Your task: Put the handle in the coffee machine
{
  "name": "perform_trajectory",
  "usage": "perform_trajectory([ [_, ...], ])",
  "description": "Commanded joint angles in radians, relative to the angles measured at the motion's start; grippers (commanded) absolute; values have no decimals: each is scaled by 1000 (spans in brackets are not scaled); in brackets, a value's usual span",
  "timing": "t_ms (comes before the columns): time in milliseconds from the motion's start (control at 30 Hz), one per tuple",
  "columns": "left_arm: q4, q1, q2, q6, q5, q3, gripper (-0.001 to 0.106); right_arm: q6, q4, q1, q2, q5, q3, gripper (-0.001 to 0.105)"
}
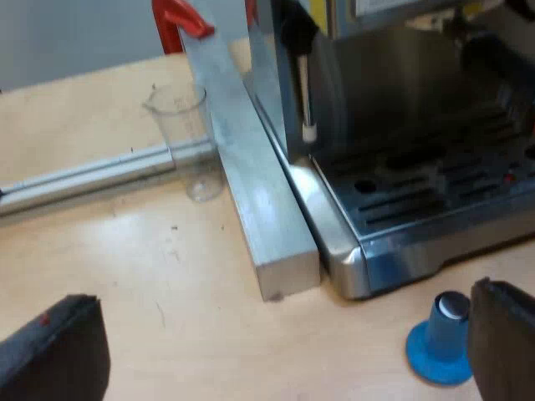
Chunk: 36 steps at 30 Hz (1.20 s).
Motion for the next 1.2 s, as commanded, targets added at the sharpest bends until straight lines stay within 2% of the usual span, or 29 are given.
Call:
perform_trajectory([
  [33, -14, -4, -138, -11, -14, 36, 87, 0, -14, -3, -37, -8, 35, 69],
  [267, -20, -4, -138, -11, -14, 95, 87, 0, -14, -3, -37, -8, 114, 69],
  [633, -21, -4, -138, -11, -14, 95, 87, 4, -10, -3, -36, -8, 202, 69],
  [1200, -24, -4, -138, -11, -14, 95, 87, 7, -15, -3, -36, -8, 203, 69],
])
